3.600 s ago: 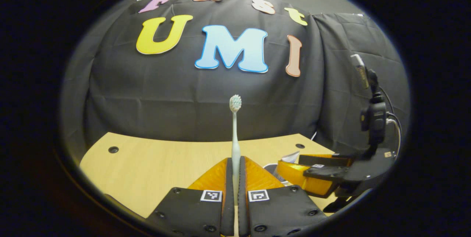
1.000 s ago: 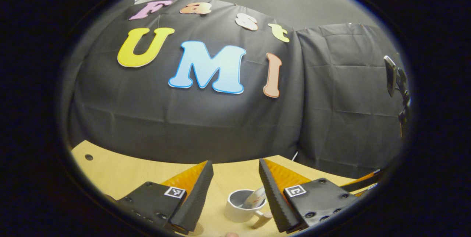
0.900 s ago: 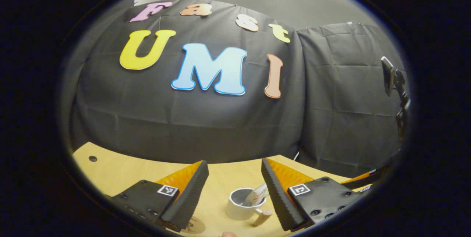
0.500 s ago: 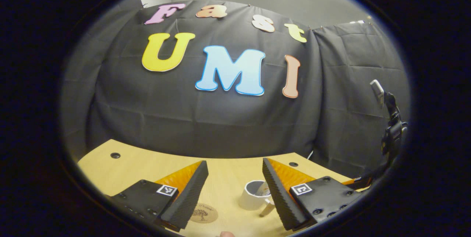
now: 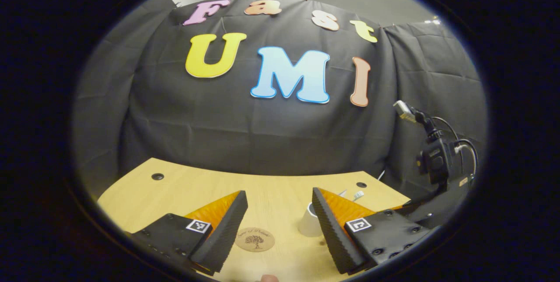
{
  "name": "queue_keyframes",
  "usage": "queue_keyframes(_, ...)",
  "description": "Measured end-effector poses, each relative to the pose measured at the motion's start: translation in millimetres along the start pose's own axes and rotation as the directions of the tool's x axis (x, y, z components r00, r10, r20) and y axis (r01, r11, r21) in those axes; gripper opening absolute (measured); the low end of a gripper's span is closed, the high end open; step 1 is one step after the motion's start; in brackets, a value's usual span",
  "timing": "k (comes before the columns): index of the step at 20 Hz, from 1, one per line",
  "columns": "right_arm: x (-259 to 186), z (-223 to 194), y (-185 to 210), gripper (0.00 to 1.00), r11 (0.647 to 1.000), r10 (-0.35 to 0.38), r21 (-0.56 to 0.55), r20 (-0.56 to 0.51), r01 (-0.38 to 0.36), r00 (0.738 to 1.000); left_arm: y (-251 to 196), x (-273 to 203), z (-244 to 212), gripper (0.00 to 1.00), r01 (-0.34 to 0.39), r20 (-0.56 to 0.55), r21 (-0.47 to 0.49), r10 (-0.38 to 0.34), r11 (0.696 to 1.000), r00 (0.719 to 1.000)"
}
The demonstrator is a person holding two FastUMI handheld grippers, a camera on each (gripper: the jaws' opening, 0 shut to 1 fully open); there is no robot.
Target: Put the toothbrush and toothpaste on the desktop into the cup, then pick up the cup and place it on the coaster on the desktop.
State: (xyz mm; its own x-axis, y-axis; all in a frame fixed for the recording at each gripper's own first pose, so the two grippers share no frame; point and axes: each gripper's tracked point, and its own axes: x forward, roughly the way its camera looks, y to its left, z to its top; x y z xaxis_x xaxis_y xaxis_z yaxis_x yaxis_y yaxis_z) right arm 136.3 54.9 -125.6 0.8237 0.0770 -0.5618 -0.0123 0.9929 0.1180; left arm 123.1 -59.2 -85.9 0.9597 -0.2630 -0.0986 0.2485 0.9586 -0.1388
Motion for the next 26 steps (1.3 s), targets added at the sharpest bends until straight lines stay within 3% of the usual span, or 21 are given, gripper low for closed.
queue_keyframes(5,19.8,-11.6,0.8,0.86,0.999,-0.021,-0.038,-0.130,0.016,0.991,13.3,-7.1,-5.2,0.99,-0.029,-0.029,0.004,0.029,1.000,0.999)
queue_keyframes(10,37.4,-16.7,-1.3,0.87,0.995,-0.052,-0.099,-0.240,0.029,0.969,16.6,-14.2,-13.3,0.94,-0.030,-0.059,-0.028,0.028,0.999,0.998)
queue_keyframes(13,43.5,-13.7,0.2,0.87,0.992,-0.059,-0.126,-0.289,0.023,0.955,19.4,-16.5,-20.2,0.99,-0.036,-0.077,-0.041,0.033,0.999,0.996)
queue_keyframes(26,87.1,-16.5,10.3,0.86,0.994,-0.064,-0.107,-0.427,0.020,0.902,25.9,-18.1,-40.4,0.96,-0.048,-0.134,-0.059,0.039,0.997,0.990)
